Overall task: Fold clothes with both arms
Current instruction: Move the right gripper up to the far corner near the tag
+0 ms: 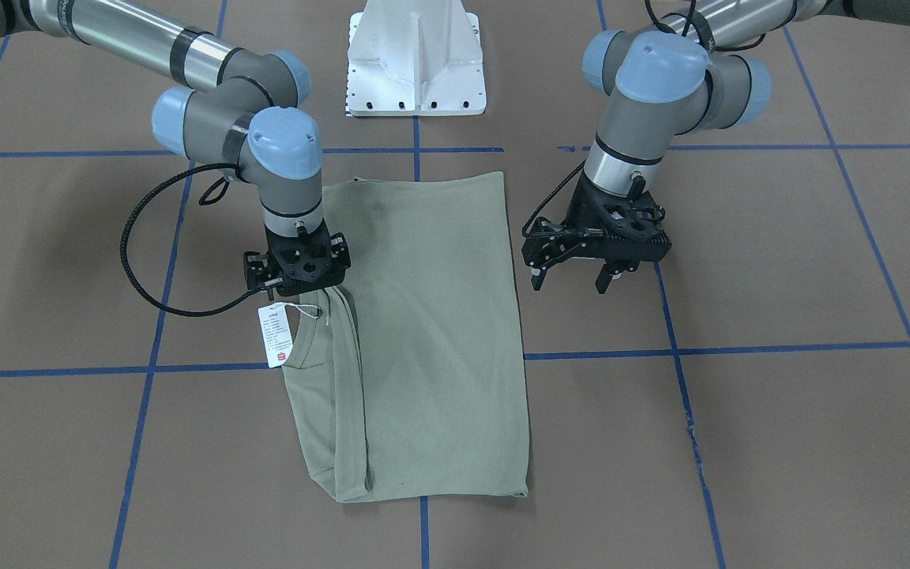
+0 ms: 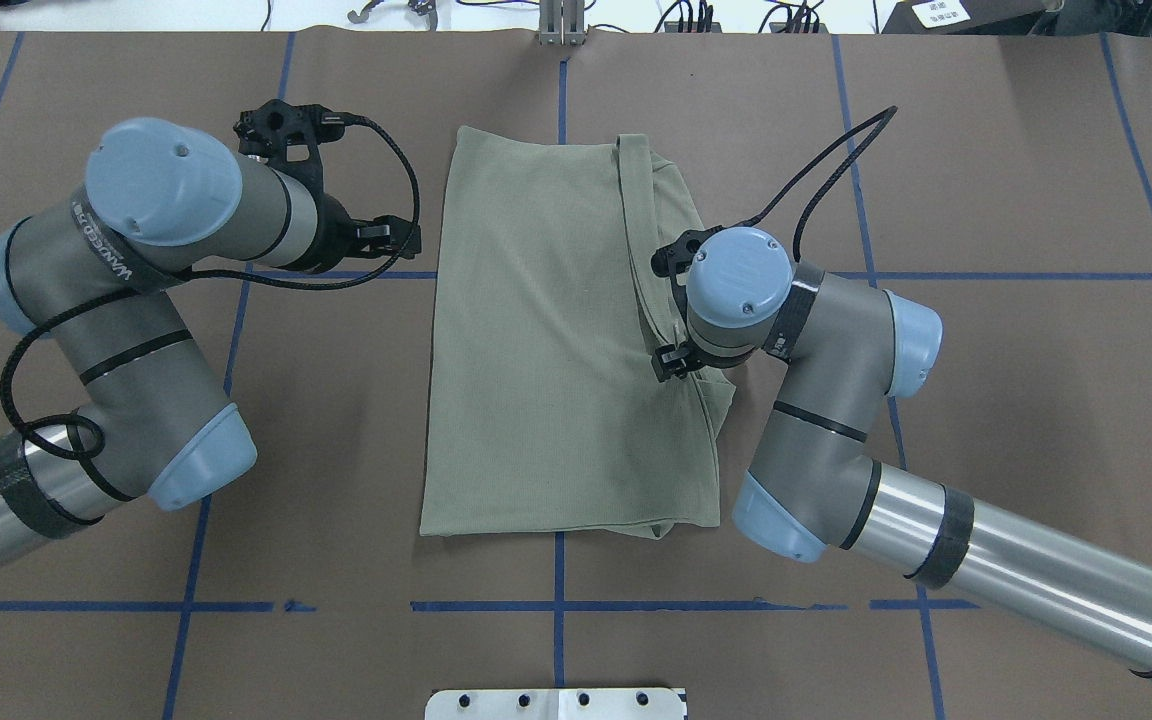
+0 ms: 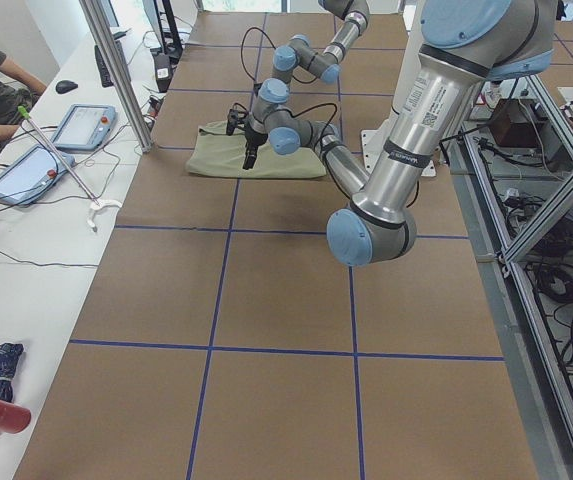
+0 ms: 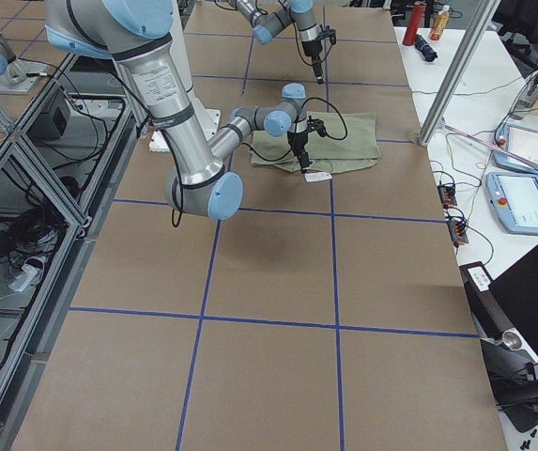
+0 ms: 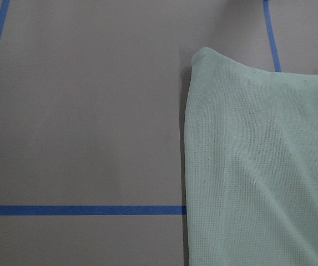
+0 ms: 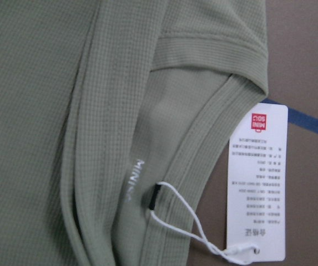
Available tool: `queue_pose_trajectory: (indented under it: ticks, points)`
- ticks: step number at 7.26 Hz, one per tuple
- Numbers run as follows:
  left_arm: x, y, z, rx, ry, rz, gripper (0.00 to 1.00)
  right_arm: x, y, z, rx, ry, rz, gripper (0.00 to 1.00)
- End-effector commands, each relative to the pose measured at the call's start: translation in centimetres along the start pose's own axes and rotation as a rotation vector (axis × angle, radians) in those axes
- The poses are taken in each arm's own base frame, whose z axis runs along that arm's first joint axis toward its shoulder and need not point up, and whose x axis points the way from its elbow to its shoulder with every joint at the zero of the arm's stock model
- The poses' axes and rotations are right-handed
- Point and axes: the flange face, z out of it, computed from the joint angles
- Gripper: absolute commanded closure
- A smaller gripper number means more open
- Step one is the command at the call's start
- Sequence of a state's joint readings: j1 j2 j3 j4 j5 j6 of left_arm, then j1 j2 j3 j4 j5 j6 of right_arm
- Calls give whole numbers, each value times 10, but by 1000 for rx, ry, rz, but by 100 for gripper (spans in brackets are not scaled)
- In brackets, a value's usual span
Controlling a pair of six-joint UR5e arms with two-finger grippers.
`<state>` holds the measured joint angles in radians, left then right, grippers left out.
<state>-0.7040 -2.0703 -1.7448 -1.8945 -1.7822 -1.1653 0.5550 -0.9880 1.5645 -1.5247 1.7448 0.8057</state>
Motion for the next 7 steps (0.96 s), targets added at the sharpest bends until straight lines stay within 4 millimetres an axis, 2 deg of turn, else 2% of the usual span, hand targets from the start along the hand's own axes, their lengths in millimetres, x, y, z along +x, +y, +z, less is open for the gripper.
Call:
queue_pose_trajectory:
  ticks: [1, 2, 3, 4, 5, 7]
  points:
    - [1, 0, 0, 0, 1, 1, 0, 19, 4, 9, -12, 12, -10, 0]
    - [1, 0, 0, 0, 1, 1, 0, 31, 11, 13, -21, 15, -6, 0]
    - [2, 0, 0, 1, 3, 1, 0, 44, 15, 0, -9, 2, -3, 0]
    - [2, 0, 0, 1, 3, 1, 0, 52, 2, -23, -20, -52, 19, 0]
    - [3, 0, -1, 2, 4, 1, 0, 52, -14, -41, -13, -89, 31, 0]
    - [4, 0, -2, 2, 5, 6, 0, 24, -48, -62, 25, -110, 29, 0]
